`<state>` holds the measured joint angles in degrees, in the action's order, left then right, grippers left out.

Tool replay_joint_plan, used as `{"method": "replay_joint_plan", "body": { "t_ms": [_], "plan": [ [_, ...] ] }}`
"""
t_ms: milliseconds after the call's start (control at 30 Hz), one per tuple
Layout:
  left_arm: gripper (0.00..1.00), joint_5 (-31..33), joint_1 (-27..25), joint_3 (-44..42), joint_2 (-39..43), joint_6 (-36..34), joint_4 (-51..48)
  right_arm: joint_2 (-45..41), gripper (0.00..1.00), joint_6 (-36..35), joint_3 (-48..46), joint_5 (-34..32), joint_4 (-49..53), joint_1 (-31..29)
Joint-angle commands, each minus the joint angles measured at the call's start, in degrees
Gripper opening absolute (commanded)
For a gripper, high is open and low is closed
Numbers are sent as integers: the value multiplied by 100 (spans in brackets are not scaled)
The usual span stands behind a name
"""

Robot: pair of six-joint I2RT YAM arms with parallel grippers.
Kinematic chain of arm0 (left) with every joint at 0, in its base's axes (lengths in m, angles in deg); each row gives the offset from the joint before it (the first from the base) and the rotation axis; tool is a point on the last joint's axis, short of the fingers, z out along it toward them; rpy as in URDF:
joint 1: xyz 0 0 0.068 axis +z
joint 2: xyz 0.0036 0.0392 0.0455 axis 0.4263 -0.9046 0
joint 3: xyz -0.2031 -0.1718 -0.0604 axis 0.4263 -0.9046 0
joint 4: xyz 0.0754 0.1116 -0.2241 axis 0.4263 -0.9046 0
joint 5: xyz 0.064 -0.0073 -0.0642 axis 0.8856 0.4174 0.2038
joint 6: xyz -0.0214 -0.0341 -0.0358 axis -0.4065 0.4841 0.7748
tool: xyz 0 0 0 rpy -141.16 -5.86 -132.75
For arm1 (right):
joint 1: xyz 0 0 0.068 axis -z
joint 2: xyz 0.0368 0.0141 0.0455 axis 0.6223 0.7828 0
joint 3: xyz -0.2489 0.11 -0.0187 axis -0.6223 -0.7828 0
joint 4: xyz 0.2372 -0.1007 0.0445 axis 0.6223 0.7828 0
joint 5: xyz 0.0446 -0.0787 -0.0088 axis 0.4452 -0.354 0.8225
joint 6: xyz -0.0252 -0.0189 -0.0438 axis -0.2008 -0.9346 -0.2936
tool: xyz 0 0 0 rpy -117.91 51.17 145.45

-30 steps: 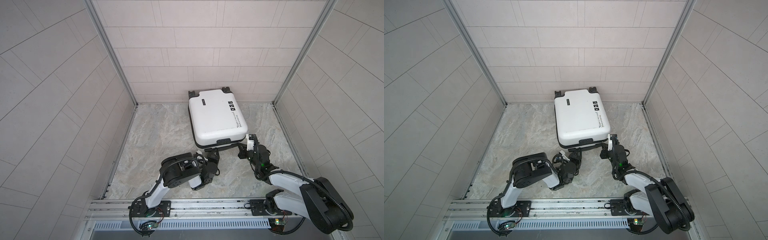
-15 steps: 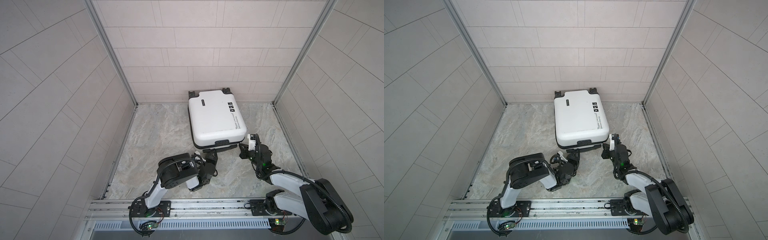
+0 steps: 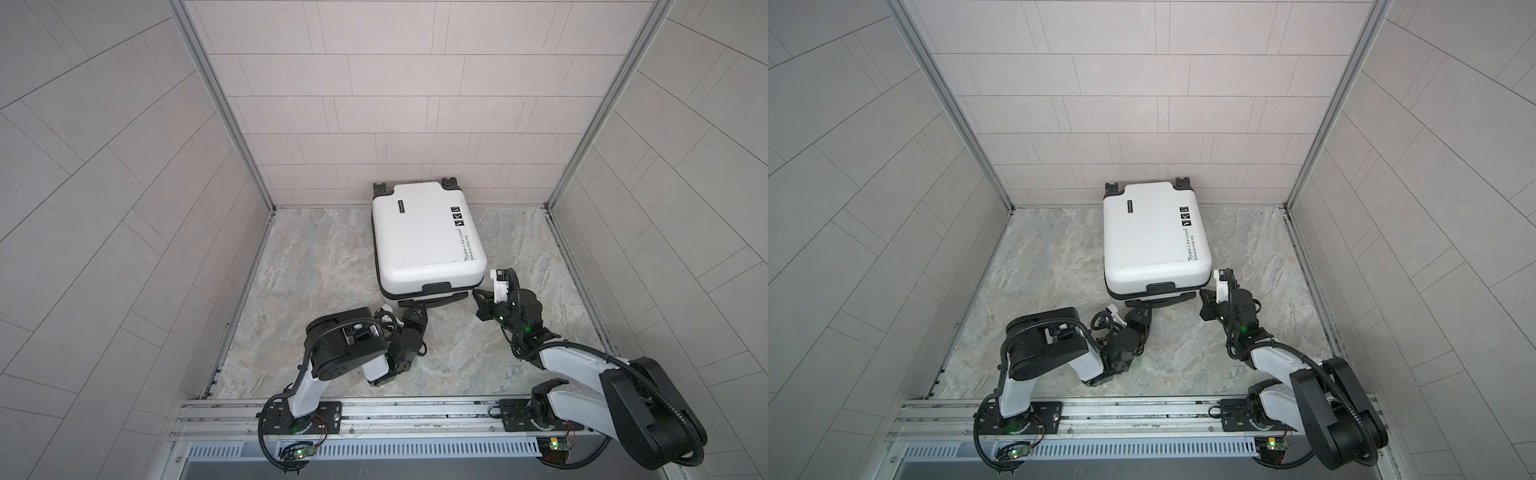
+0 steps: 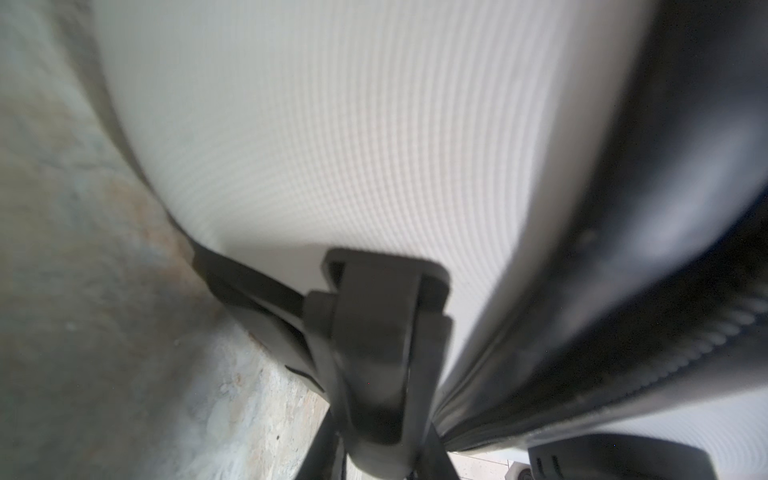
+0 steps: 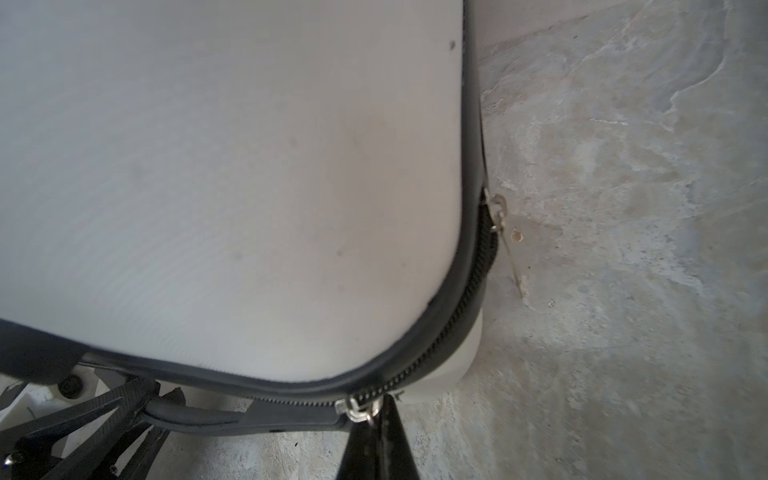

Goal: Pack the luggage

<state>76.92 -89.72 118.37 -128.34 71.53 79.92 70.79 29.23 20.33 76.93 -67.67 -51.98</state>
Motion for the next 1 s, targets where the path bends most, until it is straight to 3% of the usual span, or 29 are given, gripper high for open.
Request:
{"method": "replay_joint_plan", "body": {
  "t_ms": [0, 967],
  "plan": [
    [0, 1176, 68, -414, 257, -108, -142, -49, 0, 122, -17, -1009, -117, 221],
    [0, 1147, 178, -1594, 1190, -117, -369, -24, 0, -353, 627, -702, 627, 224]
  ]
}}
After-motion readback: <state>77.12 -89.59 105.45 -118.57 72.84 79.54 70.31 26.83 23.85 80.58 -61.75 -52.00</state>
